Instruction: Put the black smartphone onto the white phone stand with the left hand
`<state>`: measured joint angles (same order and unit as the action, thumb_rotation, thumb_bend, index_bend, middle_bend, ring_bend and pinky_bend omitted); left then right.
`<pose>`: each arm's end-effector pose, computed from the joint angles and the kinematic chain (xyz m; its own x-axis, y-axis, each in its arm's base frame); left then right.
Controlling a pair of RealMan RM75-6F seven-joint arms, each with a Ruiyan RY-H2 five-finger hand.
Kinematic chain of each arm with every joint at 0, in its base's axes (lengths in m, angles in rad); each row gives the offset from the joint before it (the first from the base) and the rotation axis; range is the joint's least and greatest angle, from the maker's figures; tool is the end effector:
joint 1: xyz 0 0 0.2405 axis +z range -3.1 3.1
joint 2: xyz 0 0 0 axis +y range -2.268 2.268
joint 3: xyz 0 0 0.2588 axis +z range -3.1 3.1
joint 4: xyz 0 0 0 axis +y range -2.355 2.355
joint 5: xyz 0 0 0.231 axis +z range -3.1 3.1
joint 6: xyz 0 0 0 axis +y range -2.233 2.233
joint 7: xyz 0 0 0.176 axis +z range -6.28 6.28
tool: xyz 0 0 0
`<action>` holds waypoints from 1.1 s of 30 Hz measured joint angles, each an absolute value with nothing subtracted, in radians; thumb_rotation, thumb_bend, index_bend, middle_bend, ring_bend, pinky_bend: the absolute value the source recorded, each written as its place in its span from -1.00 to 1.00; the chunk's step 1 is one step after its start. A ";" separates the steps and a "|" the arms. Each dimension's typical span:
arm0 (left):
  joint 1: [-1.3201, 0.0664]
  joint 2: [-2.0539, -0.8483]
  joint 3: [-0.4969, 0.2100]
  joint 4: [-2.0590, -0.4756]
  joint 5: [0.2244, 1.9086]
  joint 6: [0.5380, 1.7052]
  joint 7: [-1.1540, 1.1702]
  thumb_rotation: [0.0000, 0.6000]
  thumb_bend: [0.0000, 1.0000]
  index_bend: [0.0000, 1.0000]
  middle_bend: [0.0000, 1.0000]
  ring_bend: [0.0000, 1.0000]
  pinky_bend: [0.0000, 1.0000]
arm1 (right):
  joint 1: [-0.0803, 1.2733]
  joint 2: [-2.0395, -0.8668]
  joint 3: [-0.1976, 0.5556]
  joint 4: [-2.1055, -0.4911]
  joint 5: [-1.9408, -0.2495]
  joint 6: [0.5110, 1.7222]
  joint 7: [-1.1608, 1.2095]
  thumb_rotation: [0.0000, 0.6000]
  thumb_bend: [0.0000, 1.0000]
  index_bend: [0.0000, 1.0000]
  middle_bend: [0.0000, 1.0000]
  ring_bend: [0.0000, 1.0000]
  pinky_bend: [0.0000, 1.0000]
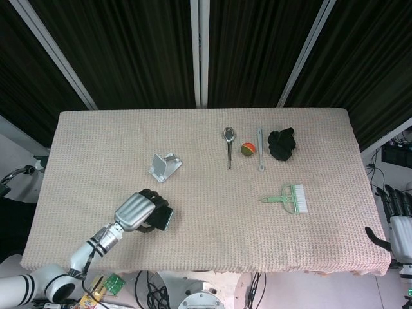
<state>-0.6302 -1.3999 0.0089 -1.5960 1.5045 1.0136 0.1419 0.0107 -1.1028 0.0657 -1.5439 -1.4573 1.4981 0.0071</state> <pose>-0.1660 0.3020 -0.0360 0.5007 0.3022 0.8112 0.7736 -0.5765 -0.2628 -0.3568 -0.1938 0.1628 0.4614 -0.0008 0.8872 -0.8822 0.1054 0.4589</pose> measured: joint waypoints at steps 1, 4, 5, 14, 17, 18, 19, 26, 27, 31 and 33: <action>-0.625 -1.400 0.003 -1.594 1.500 1.022 0.118 1.00 -0.29 0.08 0.12 -0.49 -0.48 | 0.011 -1.103 0.066 -1.543 -1.458 1.498 0.008 1.00 -0.70 -1.00 -1.00 -1.00 -1.00; -0.607 -1.399 -0.022 -1.591 1.470 1.048 0.024 1.00 -0.29 0.08 0.13 -0.49 -0.48 | 0.012 -1.103 0.066 -1.542 -1.459 1.497 0.012 1.00 -0.70 -1.00 -1.00 -1.00 -1.00; -0.601 -1.398 -0.032 -1.591 1.456 1.056 -0.008 1.00 -0.29 0.08 0.13 -0.49 -0.48 | 0.012 -1.104 0.066 -1.541 -1.459 1.497 0.013 1.00 -0.70 -1.00 -1.00 -1.00 -1.00; -0.543 -1.401 -0.160 -1.640 1.192 1.115 -0.125 1.00 -0.29 0.11 0.15 -0.48 -0.49 | 0.014 -1.107 0.065 -1.535 -1.465 1.498 0.018 1.00 -0.70 -1.00 -1.00 -1.00 -1.00; -0.531 -1.419 -0.206 -1.665 1.096 1.133 -0.124 1.00 -0.29 0.12 0.17 -0.46 -0.49 | 0.013 -1.106 0.065 -1.537 -1.466 1.500 0.018 1.00 -0.70 -1.00 -1.00 -1.00 -1.00; -0.529 -1.425 -0.221 -1.673 1.066 1.138 -0.124 1.00 -0.29 0.13 0.18 -0.46 -0.49 | 0.012 -1.105 0.066 -1.537 -1.466 1.502 0.018 1.00 -0.70 -1.00 -1.00 -1.00 -1.00; -0.526 -1.431 -0.236 -1.681 1.036 1.143 -0.125 1.00 -0.29 0.14 0.18 -0.46 -0.49 | 0.012 -1.104 0.066 -1.538 -1.467 1.503 0.017 1.00 -0.70 -1.00 -1.00 -1.00 -1.00; -0.527 -1.521 -0.359 -1.710 0.872 1.222 -0.100 1.00 -0.29 0.17 0.20 -0.41 -0.49 | 0.013 -1.102 0.064 -1.544 -1.471 1.503 0.013 1.00 -0.70 -1.00 -1.00 -1.00 -1.00; -0.531 -1.536 -0.368 -1.706 0.863 1.233 -0.095 1.00 -0.29 0.17 0.21 -0.40 -0.49 | 0.013 -1.102 0.064 -1.546 -1.472 1.502 0.012 1.00 -0.70 -1.00 -1.00 -1.00 -1.00; -0.550 -1.601 -0.407 -1.674 0.824 1.259 -0.077 1.00 -0.29 0.17 0.21 -0.40 -0.50 | 0.013 -1.099 0.062 -1.549 -1.478 1.504 0.012 1.00 -0.68 -1.00 -1.00 -1.00 -1.00; -0.561 -1.636 -0.426 -1.649 0.810 1.268 -0.074 1.00 -0.29 0.17 0.22 -0.40 -0.50 | 0.014 -1.095 0.058 -1.547 -1.483 1.501 0.018 1.00 -0.65 -1.00 -1.00 -1.00 -1.00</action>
<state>-0.5615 -1.6357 -0.4261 -1.6493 0.8097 1.2681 -0.0745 0.0141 -1.0948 0.0582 -1.5473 -1.4833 1.5012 0.0178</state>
